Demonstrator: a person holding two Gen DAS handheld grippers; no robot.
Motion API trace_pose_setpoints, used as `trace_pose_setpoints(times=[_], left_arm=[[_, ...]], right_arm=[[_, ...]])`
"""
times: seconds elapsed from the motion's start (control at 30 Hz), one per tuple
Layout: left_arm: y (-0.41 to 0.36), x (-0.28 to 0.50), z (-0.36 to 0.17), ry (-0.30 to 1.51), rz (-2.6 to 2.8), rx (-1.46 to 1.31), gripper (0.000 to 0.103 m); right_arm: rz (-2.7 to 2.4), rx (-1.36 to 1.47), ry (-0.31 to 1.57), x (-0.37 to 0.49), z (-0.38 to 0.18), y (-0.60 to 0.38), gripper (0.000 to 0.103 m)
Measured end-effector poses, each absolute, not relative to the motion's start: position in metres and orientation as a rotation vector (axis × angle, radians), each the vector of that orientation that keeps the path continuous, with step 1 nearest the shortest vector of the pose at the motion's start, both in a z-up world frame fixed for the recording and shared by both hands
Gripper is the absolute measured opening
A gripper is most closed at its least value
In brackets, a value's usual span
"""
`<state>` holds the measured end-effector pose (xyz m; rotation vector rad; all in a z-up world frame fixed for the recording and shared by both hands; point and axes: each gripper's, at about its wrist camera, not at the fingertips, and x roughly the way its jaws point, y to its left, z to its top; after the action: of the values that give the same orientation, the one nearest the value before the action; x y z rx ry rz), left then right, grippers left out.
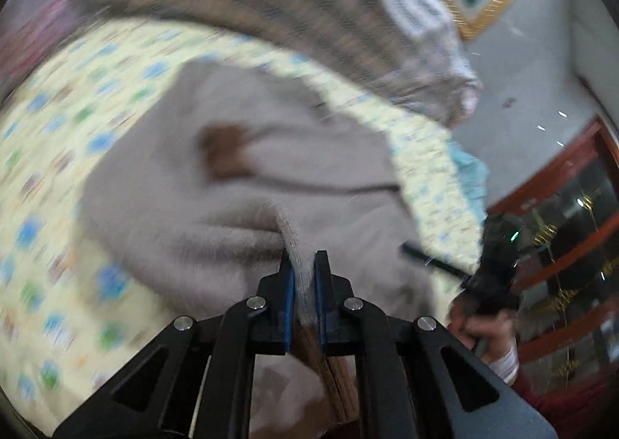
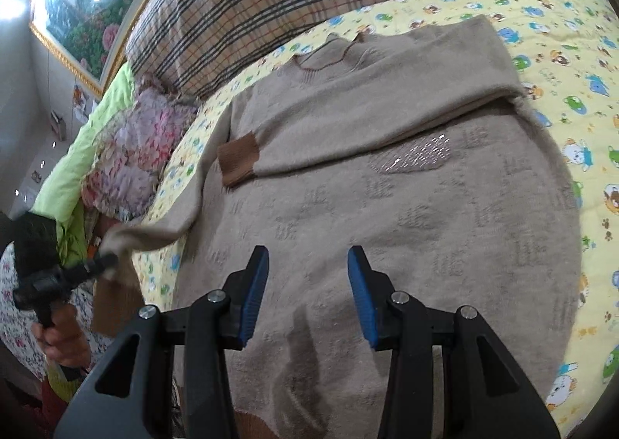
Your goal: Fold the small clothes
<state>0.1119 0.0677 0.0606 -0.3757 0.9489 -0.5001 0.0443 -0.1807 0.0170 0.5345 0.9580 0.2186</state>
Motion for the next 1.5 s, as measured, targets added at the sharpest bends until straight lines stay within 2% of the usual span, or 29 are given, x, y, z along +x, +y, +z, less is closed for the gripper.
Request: trace_pose_setpoints(times=[0.17,0.3,0.37,0.4,0.47,0.5,0.53,0.57,0.6,0.7,0.73,0.87,0.9,0.93,1.03,1.2,1.27,1.37,1.43,1.5], left_arm=[[-0.016,0.179,0.048,0.959,-0.552,-0.327,0.008],[-0.059,0.229,-0.009,1.067,-0.557,-0.281,0.009],[-0.064,0.241,-0.034,1.127,-0.549,-0.287,0.015],[-0.064,0.244,-0.045,1.162,-0.536,-0.290,0.021],[-0.057,0.239,-0.047,1.178,-0.540,-0.292,0.026],[-0.046,0.228,-0.041,1.164,-0.544,-0.291,0.037],[-0.037,0.218,-0.034,1.140,-0.546,-0.289,0.055],[-0.028,0.208,-0.027,1.114,-0.536,-0.287,0.061],[-0.015,0.196,-0.019,1.081,-0.513,-0.276,0.068],[0.031,0.165,-0.004,1.013,-0.413,-0.265,0.070],[0.046,0.158,-0.003,0.997,-0.365,-0.259,0.073],[0.096,0.149,-0.024,0.990,-0.146,-0.198,0.076],[0.108,0.154,-0.034,1.016,-0.112,-0.203,0.075],[0.114,0.160,-0.040,1.026,-0.095,-0.214,0.075],[0.124,0.184,-0.049,1.030,-0.061,-0.217,0.075],[0.110,0.234,-0.044,0.991,0.057,-0.109,0.075],[0.108,0.253,-0.044,0.982,0.100,-0.097,0.075],[0.110,0.269,-0.045,1.001,0.120,-0.127,0.077],[0.109,0.279,-0.048,1.004,0.129,-0.155,0.077],[0.107,0.282,-0.050,1.008,0.152,-0.146,0.077]], right_arm=[[0.163,0.559,0.945,0.040,0.016,-0.203,0.044],[0.111,0.586,0.957,0.036,0.008,-0.221,0.044],[0.093,0.591,0.969,0.036,0.003,-0.227,0.044],[0.089,0.591,0.972,0.035,0.001,-0.228,0.044],[0.093,0.573,0.981,0.038,-0.002,-0.226,0.047],[0.108,0.548,0.983,0.041,-0.002,-0.221,0.052],[0.120,0.531,0.984,0.044,-0.003,-0.217,0.055],[0.132,0.514,0.985,0.047,-0.003,-0.213,0.062],[0.142,0.500,0.985,0.052,-0.004,-0.208,0.064],[0.152,0.503,0.983,0.069,-0.010,-0.202,0.064],[0.157,0.511,0.989,0.078,-0.015,-0.202,0.064],[0.178,0.506,1.050,0.112,-0.035,-0.193,0.064],[0.193,0.501,1.070,0.121,-0.042,-0.187,0.055],[0.209,0.502,1.077,0.126,-0.044,-0.183,0.011],[0.333,0.530,1.064,0.143,-0.031,-0.170,0.010],[0.445,0.577,0.845,0.155,0.070,-0.192,0.010],[0.467,0.576,0.721,0.155,0.129,-0.218,0.010],[0.436,0.526,0.602,0.153,0.184,-0.251,0.010],[0.346,0.474,0.596,0.156,0.190,-0.267,0.010],[0.287,0.476,0.660,0.163,0.168,-0.290,0.010]])
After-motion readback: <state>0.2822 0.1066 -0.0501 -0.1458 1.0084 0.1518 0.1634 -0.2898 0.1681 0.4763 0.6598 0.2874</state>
